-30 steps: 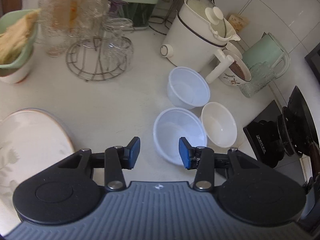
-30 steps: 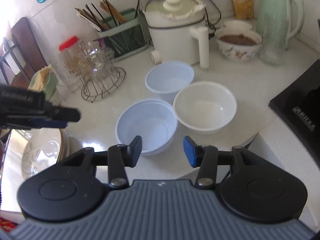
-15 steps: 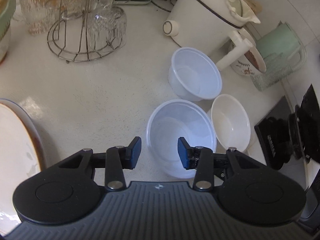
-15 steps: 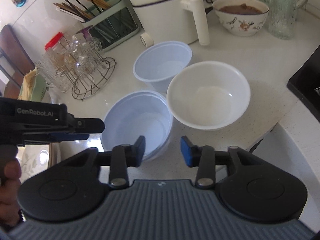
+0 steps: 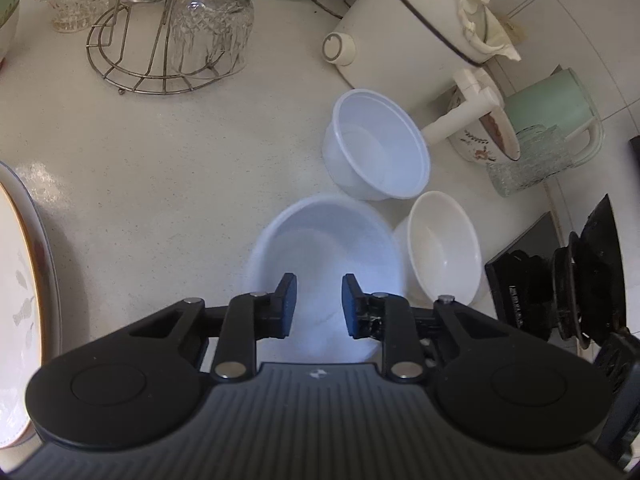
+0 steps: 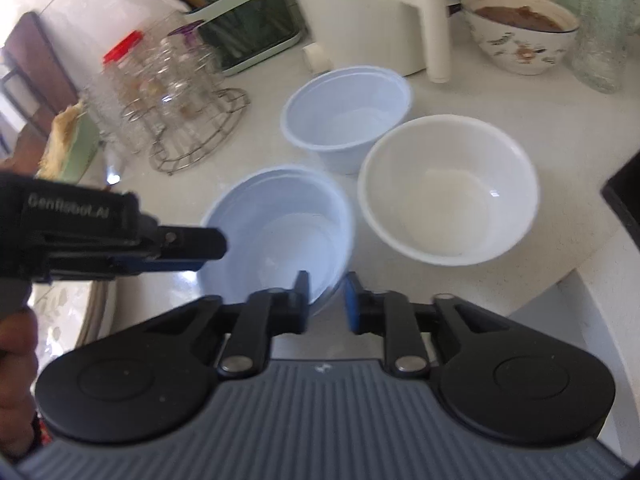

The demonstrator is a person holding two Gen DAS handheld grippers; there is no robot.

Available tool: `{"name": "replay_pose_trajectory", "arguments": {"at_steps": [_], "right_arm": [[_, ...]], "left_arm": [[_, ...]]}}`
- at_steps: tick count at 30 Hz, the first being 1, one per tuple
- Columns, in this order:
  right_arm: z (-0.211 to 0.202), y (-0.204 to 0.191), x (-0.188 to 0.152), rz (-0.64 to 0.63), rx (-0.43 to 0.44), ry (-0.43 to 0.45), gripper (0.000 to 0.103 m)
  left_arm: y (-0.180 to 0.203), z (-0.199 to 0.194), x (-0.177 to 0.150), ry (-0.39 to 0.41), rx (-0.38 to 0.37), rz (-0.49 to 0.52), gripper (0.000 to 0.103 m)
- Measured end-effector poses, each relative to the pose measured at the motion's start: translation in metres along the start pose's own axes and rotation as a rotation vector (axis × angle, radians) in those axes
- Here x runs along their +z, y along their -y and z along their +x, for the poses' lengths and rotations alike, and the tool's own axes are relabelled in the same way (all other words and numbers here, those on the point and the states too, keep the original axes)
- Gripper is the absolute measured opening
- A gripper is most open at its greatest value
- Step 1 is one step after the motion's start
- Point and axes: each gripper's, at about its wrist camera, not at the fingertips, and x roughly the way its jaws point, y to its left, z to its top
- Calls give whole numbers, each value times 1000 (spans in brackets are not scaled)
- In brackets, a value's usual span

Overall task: Organize plates and bowls
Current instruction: 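Close both grippers on the rim of the translucent bowl beside the ceramic bowl, then lift the translucent plastic bowl with both grippers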

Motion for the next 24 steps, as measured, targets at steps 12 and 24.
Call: {"name": "replay_pose_trajectory", "arguments": {"at_steps": [12, 24], "right_arm": [[14, -13, 6, -43, 50, -34, 8], [25, -25, 15, -65, 86, -45, 8]], "left_arm": [[-11, -23, -2, 51, 109, 17, 28], [-41, -26, -4, 33, 252, 16, 43]]}}
